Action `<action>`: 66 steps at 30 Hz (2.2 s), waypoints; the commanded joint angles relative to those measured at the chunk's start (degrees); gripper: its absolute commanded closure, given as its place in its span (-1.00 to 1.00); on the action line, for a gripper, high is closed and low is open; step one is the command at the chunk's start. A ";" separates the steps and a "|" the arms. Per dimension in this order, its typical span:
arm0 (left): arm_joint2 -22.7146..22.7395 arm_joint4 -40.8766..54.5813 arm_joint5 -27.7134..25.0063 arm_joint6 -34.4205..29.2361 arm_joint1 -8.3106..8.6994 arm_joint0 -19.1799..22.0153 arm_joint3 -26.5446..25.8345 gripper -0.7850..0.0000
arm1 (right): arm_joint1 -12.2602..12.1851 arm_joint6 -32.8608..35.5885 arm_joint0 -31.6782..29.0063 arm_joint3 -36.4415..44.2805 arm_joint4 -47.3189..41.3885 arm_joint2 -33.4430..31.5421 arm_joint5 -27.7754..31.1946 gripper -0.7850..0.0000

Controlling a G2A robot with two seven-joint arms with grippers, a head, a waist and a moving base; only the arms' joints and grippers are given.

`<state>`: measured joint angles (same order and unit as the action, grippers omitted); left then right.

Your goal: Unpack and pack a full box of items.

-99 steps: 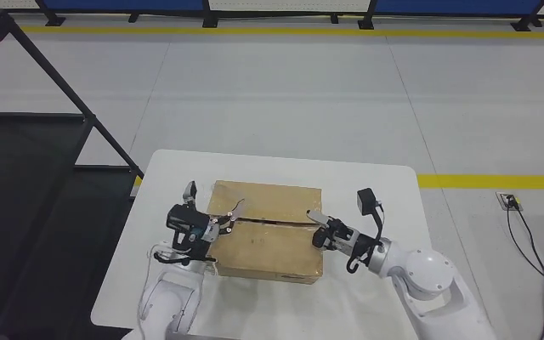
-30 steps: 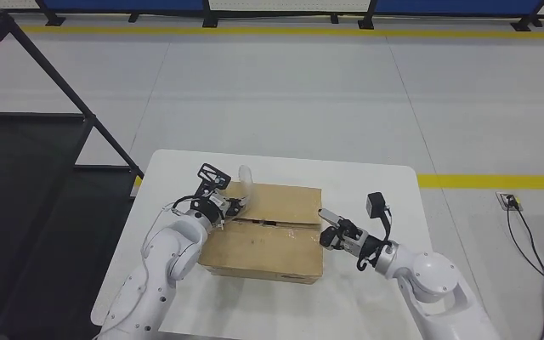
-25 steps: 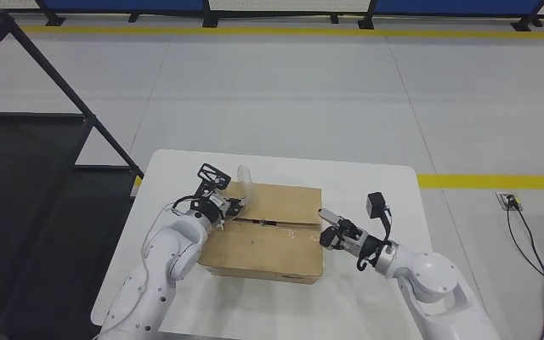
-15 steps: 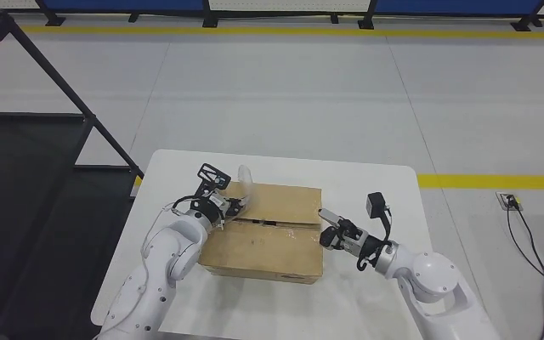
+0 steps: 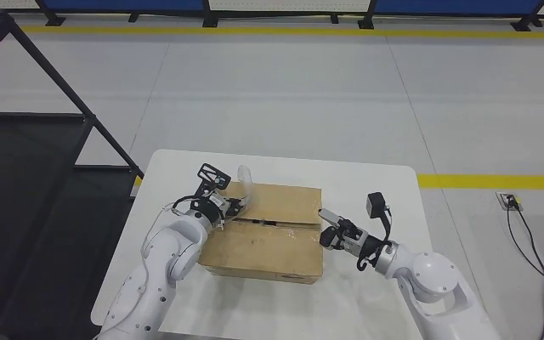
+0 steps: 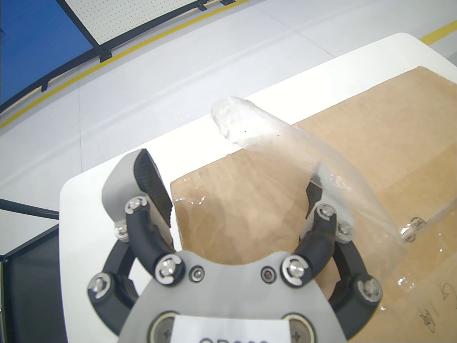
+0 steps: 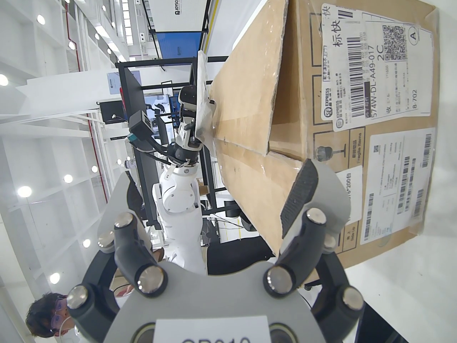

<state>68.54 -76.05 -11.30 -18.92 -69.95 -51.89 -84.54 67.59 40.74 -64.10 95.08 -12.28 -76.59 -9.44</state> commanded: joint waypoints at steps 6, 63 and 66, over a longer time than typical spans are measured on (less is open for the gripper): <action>0.00 0.00 0.00 0.00 0.00 0.00 0.00 -1.00 | 0.00 0.00 0.00 0.00 0.00 0.00 0.00 -1.00; 25.43 -0.13 7.40 12.35 2.30 -15.71 -9.56 -1.00 | 1.30 -5.70 -0.89 1.38 -5.06 1.13 13.59 -1.00; 28.24 3.25 6.37 9.31 2.59 -14.62 -5.18 -1.00 | 0.98 -5.04 -2.33 3.68 -4.51 -0.39 14.53 -1.00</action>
<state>96.01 -72.90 -4.97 -8.74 -67.49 -66.88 -91.09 68.65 35.56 -66.12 98.17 -17.00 -76.62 4.93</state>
